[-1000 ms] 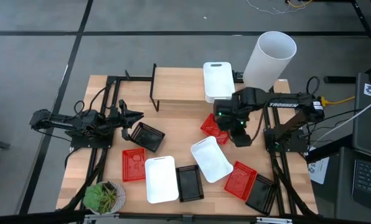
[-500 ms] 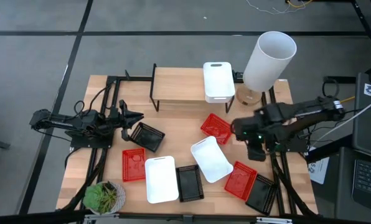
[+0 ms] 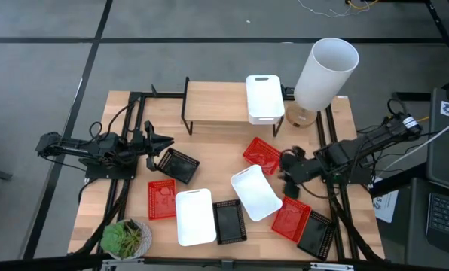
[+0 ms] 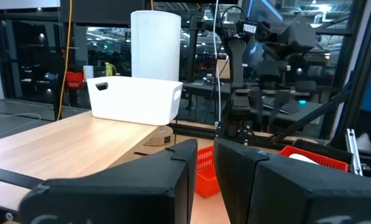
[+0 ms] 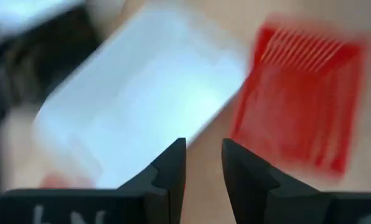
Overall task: Stack baskets on shelf by color
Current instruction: Put the right white bin on the shelf
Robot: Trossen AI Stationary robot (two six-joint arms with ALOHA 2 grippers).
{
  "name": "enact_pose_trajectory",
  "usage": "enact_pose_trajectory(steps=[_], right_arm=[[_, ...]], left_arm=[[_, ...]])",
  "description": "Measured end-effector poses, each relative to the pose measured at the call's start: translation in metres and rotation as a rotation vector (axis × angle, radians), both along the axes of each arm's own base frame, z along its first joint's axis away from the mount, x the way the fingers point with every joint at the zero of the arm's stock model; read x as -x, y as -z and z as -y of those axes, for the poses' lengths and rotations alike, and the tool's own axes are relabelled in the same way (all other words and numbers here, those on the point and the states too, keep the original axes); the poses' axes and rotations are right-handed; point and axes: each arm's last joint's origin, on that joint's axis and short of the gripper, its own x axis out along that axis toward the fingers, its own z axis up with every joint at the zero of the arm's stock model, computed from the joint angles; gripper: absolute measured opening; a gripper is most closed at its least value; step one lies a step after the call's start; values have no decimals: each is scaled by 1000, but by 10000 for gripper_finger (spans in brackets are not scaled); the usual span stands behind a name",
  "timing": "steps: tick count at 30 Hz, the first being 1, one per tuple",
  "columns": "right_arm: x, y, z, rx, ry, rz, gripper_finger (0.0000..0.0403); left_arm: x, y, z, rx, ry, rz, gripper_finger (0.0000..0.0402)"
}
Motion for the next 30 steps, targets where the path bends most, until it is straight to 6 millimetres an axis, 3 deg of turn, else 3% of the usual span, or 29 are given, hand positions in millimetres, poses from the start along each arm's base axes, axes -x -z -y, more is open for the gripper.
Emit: enact_pose_trajectory(steps=[6, 11, 16, 19, 30], right_arm=[[-30, 3, 26, 172, 90, 180, 101], [-52, -8, 57, 279, 128, 249, 101], [-58, -12, 85, 346, 168, 255, 101], [-58, -11, 97, 290, 148, 250, 101], [-71, -2, 122, 328, 193, 251, 101]], left_arm=[[0, 0, 0, 0, 0, -1, 46], [0, 0, 0, 0, 0, -2, 46], [0, 0, 0, 0, 0, -2, 46], [0, 0, 0, 0, 0, -2, 46], [0, 1, 0, 0, -1, -6, 46]])
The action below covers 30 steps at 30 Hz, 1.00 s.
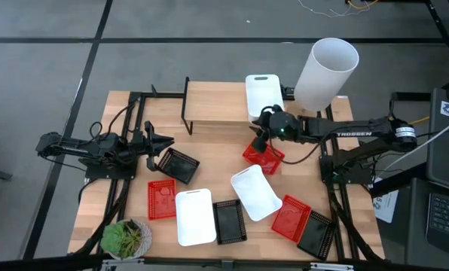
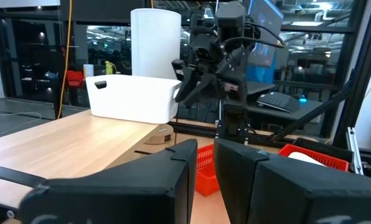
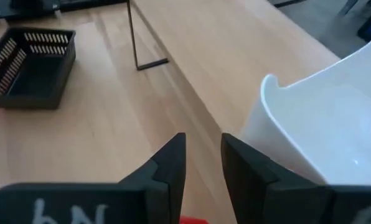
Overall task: Stack baskets on shelf by color
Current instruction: Put the right white bin on the shelf, then stack the right white bin on top of the white bin on the shelf
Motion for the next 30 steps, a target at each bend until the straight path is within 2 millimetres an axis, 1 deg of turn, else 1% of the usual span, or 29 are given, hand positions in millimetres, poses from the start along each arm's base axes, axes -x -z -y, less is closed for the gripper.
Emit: enact_pose_trajectory(steps=[11, 15, 19, 21, 22, 25, 27, 30], right_arm=[[-1, -4, 4, 89, 128, 35, 101], [-1, -6, 5, 100, 155, 60, 101], [-4, -11, 5, 109, 145, 110, 101], [-4, -18, 0, 90, 57, 150, 101], [-5, -26, -3, 73, -8, 172, 101], [2, -54, -17, -12, -234, 228, 101], [13, -69, -27, -89, -378, 185, 101], [33, -73, -38, -233, -467, 30, 101]], left_arm=[[0, 0, 0, 0, 0, -2, 46], [0, 0, 0, 0, 0, -2, 46], [0, 0, 0, 0, 0, -3, 46], [0, 0, 0, 1, 0, -2, 46], [0, 0, 0, 4, 1, -1, 46], [0, 0, 0, 8, 2, 1, 46], [0, 0, 0, 8, 2, 0, 46], [0, 0, 0, 7, 2, 0, 46]])
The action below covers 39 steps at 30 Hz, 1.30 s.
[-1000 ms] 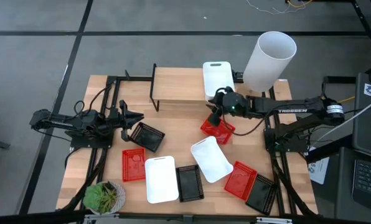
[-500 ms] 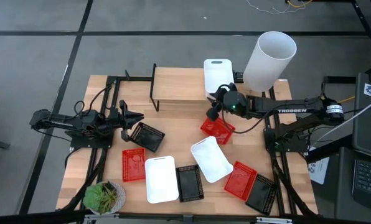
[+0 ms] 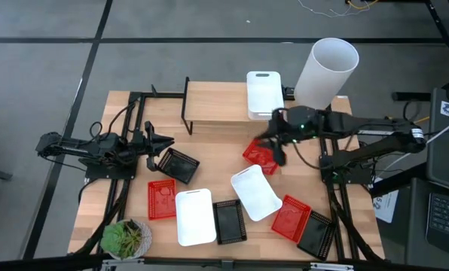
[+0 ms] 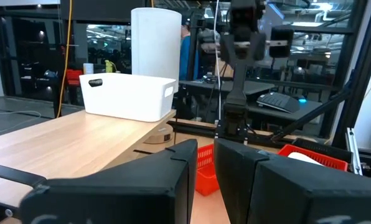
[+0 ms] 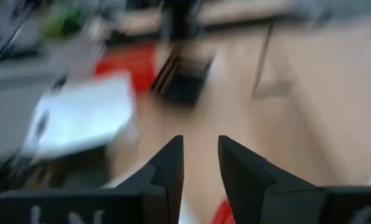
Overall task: Stack baskets on shelf by color
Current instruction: Stack the right white bin on top of the white bin on the shelf
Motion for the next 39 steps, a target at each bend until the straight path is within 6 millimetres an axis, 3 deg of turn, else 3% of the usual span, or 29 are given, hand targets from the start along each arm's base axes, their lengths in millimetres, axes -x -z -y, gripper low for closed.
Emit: enact_pose_trajectory(steps=[4, 8, 12, 23, 33, 39], right_arm=[[24, 16, -12, -55, -29, -267, 101], [29, 47, -28, -66, -76, -392, 101], [22, 75, -53, -85, -223, -338, 101], [-2, 113, -127, -58, -481, -224, 101], [-34, 147, -156, -44, -452, -388, 101], [-39, 151, -168, -65, -446, -415, 101]], left_arm=[[0, 0, 0, 0, 0, 0, 46], [0, 0, 0, 0, 0, 0, 46], [0, 0, 0, -1, 0, -1, 46], [0, 0, 0, -1, 0, -1, 46], [0, 0, 0, -2, 0, -1, 46], [0, 0, 0, -2, 0, -1, 46]])
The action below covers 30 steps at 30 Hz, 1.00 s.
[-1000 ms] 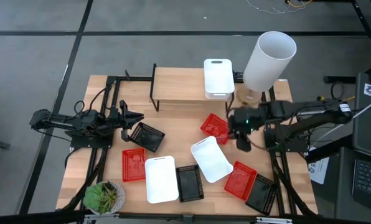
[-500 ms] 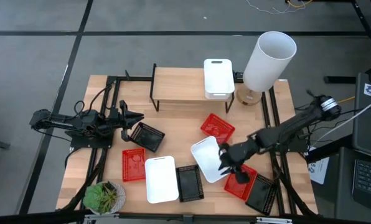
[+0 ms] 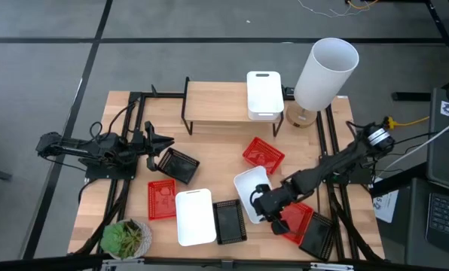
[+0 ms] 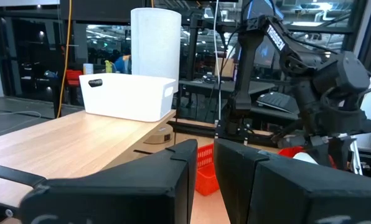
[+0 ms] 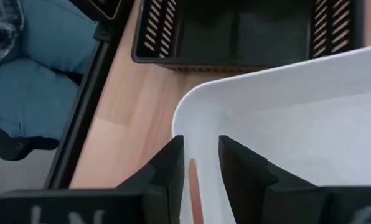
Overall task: Stack baskets on shelf by color
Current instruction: Stack the right white bin on top of the white bin on the shelf
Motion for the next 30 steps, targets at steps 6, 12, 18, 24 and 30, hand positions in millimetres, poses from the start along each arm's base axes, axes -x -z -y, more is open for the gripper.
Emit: enact_pose_trajectory(steps=[6, 12, 18, 24, 30], right_arm=[[4, -6, -3, -6, -10, 9, 101], [6, -11, -4, -15, -15, 25, 101], [11, -4, -12, -3, -28, -19, 101], [13, 7, -15, 64, 15, -52, 101], [9, 13, -12, 107, 51, -52, 96]], left_arm=[[0, 0, 0, 0, 0, 0, 46], [0, 0, 0, 0, 0, 0, 46], [0, 0, 0, 0, 0, 0, 46], [0, 0, 0, 0, 0, 0, 46], [0, 0, 0, 0, 0, 0, 46]])
